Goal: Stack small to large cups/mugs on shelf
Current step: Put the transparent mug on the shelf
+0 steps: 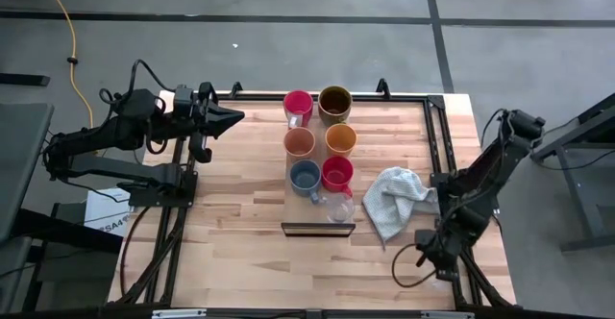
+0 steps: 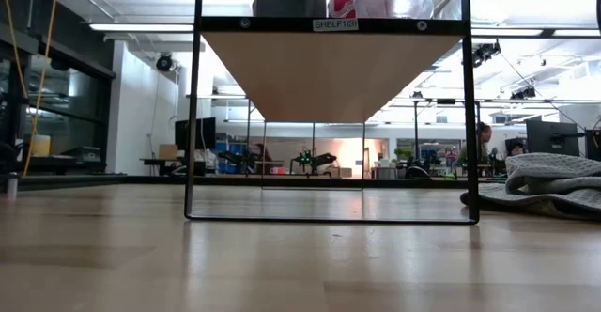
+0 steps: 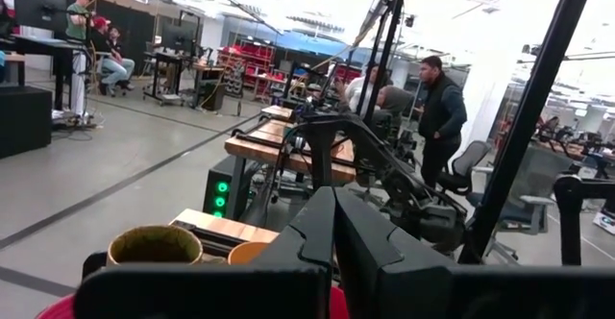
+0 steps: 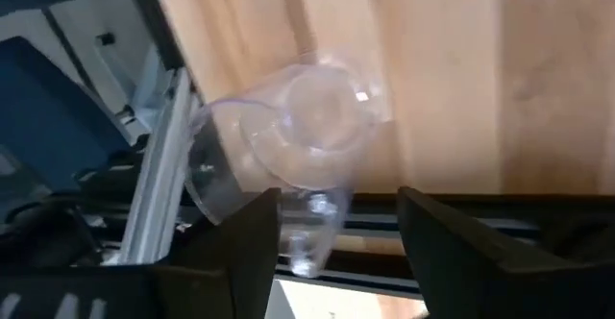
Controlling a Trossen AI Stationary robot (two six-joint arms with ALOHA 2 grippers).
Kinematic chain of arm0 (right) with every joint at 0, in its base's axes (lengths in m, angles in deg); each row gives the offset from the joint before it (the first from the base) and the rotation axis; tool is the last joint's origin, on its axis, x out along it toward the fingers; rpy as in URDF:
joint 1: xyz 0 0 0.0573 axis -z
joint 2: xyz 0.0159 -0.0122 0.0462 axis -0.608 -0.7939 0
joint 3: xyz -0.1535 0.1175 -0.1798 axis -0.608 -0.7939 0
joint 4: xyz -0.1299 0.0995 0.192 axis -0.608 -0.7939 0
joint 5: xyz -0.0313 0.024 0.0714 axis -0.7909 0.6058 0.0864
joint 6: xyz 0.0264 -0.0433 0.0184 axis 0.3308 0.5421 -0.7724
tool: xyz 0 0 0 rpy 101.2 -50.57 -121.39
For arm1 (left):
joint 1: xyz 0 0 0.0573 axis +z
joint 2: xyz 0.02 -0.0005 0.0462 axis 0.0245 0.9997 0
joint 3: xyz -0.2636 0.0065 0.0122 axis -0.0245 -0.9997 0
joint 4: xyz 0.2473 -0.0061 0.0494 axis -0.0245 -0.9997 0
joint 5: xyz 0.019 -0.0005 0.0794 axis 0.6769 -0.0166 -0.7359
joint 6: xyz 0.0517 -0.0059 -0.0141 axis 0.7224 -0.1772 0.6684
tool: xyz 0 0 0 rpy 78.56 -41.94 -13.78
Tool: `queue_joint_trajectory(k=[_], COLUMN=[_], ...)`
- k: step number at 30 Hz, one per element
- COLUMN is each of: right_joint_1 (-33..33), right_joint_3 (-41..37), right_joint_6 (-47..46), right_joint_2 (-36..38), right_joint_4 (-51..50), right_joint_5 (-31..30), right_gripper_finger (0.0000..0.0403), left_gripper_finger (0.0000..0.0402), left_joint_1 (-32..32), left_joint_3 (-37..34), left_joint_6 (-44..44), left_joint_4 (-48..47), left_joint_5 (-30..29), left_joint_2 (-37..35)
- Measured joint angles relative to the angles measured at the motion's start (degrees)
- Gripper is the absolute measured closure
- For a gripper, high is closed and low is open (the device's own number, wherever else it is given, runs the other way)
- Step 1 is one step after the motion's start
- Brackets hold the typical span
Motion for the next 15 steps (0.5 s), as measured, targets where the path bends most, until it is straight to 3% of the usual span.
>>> queue_joint_trajectory(k=[10, 13, 15], right_joint_1=[-4.53, -4.53, -4.53], right_joint_3=[0.00, 0.00, 0.00], right_joint_6=[-6.06, -6.51, -6.52], right_joint_2=[-6.75, -8.40, -8.74], right_joint_4=[1.87, 2.43, 2.38], right_joint_5=[-1.48, -0.91, -0.19], right_gripper_finger=[0.0207, 0.0233, 0.0273], left_gripper_finger=[0.0402, 0.0402, 0.0402], left_joint_1=[0.00, 0.00, 0.00], left_joint_3=[0.00, 0.00, 0.00], left_joint_6=[0.01, -0.01, 0.00], left_joint_4=[0.18, 0.20, 0.20], left_joint_5=[0.00, 0.00, 0.00], left_joint_2=[-0.02, -0.02, -0.02])
